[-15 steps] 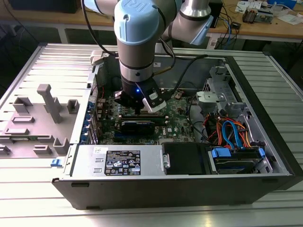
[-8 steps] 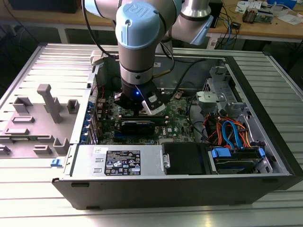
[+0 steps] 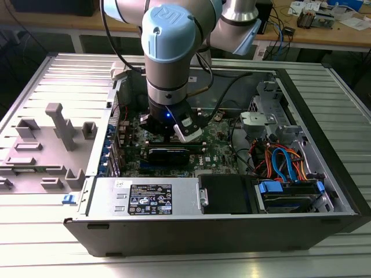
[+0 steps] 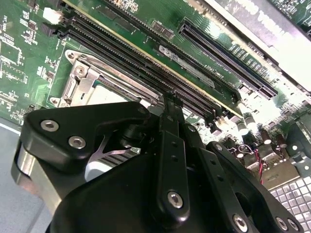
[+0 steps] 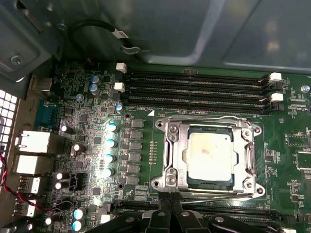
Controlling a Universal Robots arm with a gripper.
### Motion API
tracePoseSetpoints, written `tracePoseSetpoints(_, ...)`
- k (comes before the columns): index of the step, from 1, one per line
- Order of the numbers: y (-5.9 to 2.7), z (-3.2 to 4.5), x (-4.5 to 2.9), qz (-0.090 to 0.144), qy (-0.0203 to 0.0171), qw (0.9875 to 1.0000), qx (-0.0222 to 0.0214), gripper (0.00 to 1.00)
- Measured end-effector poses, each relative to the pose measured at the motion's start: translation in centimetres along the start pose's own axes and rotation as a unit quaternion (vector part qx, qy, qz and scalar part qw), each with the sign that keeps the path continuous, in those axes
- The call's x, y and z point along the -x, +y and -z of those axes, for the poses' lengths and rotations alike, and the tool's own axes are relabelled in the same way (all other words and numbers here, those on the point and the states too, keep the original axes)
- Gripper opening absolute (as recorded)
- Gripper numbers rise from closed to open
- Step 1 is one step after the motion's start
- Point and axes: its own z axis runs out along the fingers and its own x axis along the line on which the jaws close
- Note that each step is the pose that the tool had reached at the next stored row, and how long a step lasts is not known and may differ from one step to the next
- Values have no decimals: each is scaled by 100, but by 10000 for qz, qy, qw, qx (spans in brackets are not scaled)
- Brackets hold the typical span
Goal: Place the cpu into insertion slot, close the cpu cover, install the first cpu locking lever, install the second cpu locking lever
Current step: 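Install the second cpu locking lever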
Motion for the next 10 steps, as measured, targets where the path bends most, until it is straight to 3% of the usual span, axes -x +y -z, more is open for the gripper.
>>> tracePoseSetpoints(10,0,0,0,0,-2,10000,33,11)
